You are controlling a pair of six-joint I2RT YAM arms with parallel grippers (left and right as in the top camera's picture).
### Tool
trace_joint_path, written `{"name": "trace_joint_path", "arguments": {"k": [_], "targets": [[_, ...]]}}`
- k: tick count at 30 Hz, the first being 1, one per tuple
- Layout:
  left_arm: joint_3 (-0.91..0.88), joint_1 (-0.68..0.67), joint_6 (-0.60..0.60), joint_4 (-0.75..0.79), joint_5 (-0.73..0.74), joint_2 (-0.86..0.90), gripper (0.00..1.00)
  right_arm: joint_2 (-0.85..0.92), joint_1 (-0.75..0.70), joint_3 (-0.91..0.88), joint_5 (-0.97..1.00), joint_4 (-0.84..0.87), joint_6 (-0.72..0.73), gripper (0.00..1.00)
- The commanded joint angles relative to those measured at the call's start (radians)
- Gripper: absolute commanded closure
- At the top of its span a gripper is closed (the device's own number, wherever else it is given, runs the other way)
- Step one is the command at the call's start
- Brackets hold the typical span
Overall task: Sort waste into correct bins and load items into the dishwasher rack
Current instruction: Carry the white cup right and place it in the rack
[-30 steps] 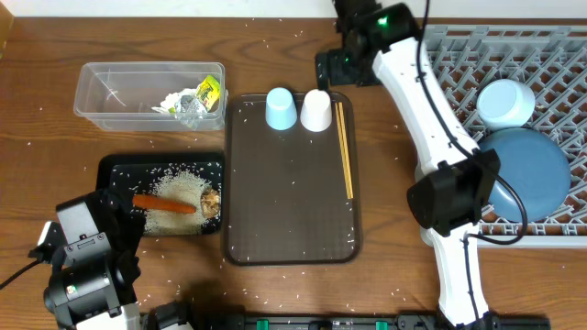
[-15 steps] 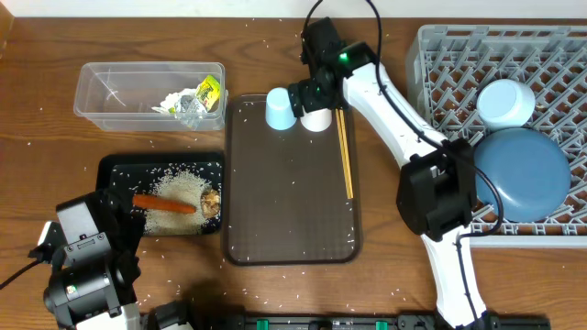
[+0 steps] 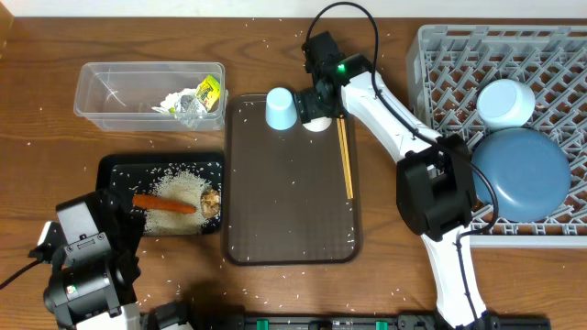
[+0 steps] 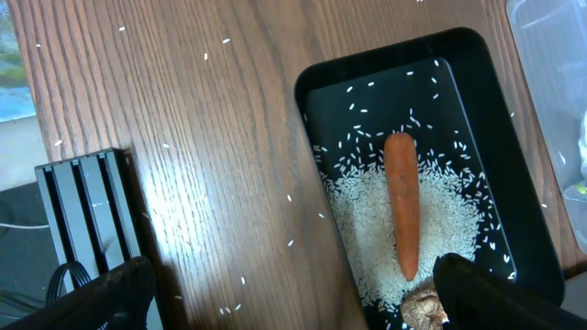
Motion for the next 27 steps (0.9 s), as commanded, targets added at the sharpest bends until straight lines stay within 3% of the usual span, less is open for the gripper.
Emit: {"name": "trace_joint_path", "arguments": {"k": [1,3,11,19,27], "targets": [[0.016,0.005,0.013,-0.003,-0.008,0.001,0.02,-0.010,0.002,-0.003,0.018,0.005,0.009,0.34],[0.016,0.005,0.013,-0.003,-0.009,0.001,0.02,-0.019,0.002,-0.001,0.018,0.005,0.009,0.43],[0.016,0.005,0.013,-0.003,-0.008,0.001,0.02,-0.114,-0.019,0.000,0.018,-0.010,0.007,0.48],[0.016,0.005,0.013,-0.003,-0.009,0.001,0.02,-0.267,-0.064,0.000,0.019,-0.039,0.005,0.47],[0.016,0.005,0.013,-0.003,-0.009,0.001,0.02,-0.400,-0.232,0.000,0.030,-0.064,-0.048,0.42]]}}
